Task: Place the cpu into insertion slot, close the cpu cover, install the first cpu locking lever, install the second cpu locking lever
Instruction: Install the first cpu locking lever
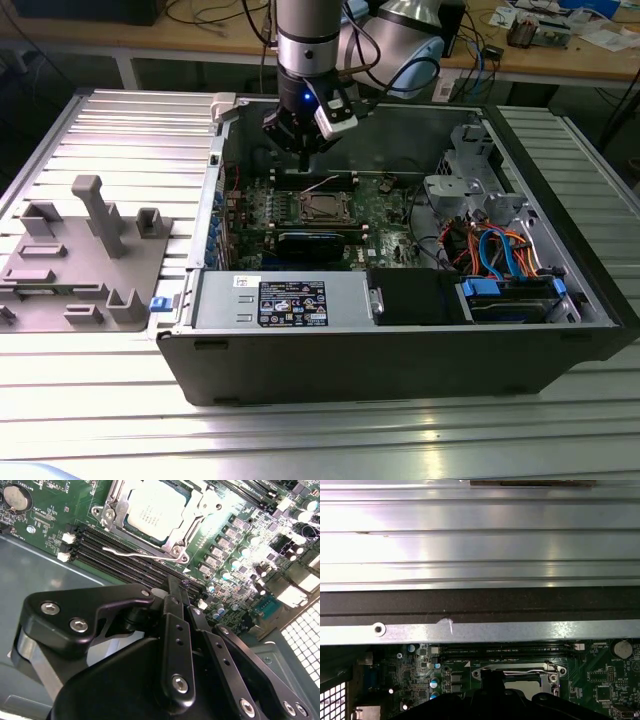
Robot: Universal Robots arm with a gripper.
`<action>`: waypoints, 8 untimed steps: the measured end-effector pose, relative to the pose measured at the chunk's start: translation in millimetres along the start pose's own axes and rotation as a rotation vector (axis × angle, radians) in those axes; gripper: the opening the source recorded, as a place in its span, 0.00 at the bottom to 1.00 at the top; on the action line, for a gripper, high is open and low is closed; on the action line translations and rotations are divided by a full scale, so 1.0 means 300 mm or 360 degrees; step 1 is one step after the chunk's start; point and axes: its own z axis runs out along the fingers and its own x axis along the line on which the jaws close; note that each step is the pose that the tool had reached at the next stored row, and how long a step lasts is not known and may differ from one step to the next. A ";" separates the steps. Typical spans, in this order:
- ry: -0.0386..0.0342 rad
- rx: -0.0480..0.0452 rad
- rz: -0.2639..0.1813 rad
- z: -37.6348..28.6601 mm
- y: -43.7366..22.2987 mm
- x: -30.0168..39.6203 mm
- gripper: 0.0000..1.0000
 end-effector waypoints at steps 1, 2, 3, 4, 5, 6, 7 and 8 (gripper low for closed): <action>0.0000 0.0000 0.0000 0.000 0.000 0.000 0.11; 0.0000 0.0000 0.0000 0.000 0.000 0.000 0.11; 0.0000 0.0000 0.0000 0.000 0.000 0.000 0.11; 0.0000 0.0000 0.0000 0.000 0.000 0.000 0.11; 0.0000 0.0000 0.0000 0.000 0.000 0.000 0.11; 0.0000 0.0000 0.0000 0.000 0.000 0.000 0.11; 0.0000 0.0000 0.0000 0.000 0.000 -0.001 0.11; 0.0000 -0.0003 0.0000 0.001 0.000 -0.001 0.11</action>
